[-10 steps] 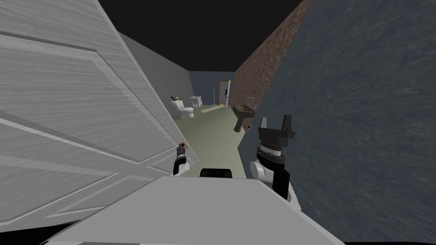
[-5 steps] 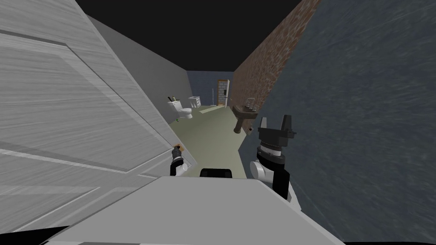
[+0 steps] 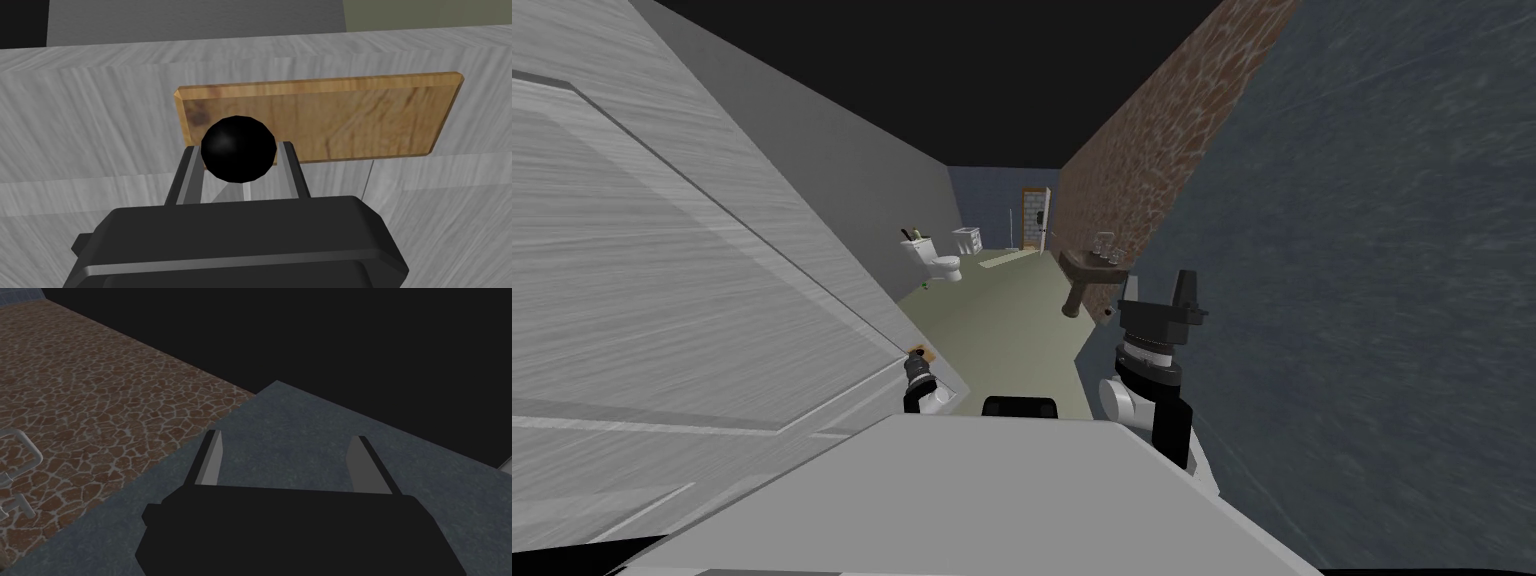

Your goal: Push the door open

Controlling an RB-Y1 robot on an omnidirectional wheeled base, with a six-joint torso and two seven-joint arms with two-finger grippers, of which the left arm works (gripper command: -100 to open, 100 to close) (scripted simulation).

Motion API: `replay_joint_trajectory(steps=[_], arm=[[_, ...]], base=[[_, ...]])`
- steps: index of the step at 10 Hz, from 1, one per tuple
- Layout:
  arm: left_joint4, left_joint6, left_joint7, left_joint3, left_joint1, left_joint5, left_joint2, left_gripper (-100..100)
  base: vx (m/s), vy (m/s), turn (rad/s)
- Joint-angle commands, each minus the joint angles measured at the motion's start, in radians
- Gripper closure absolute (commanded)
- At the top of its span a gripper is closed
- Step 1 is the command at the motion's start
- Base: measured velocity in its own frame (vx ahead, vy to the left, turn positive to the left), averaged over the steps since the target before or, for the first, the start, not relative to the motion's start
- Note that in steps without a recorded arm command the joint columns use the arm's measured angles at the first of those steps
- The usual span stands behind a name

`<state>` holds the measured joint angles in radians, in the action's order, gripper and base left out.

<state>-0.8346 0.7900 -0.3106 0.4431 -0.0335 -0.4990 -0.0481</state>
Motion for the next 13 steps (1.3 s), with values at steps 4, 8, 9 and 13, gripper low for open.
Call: replay_joint_trajectory(steps=[4, 8, 9, 13], arm=[[-0.016, -0.002, -0.027, 0.041, -0.012, -0.033, -0.003, 100], [-0.02, 0.008, -0.047, 0.08, -0.018, -0.065, -0.007, 100], [-0.022, 0.011, -0.053, 0.092, -0.02, -0.076, -0.006, 100], [-0.027, 0.023, -0.077, 0.139, -0.027, -0.115, 0.01, 100]], base=[[0.133, 0.036, 0.004], [0.171, 0.071, 0.03], [0.192, 0.109, 0.016], [0.197, 0.103, 0.036]])
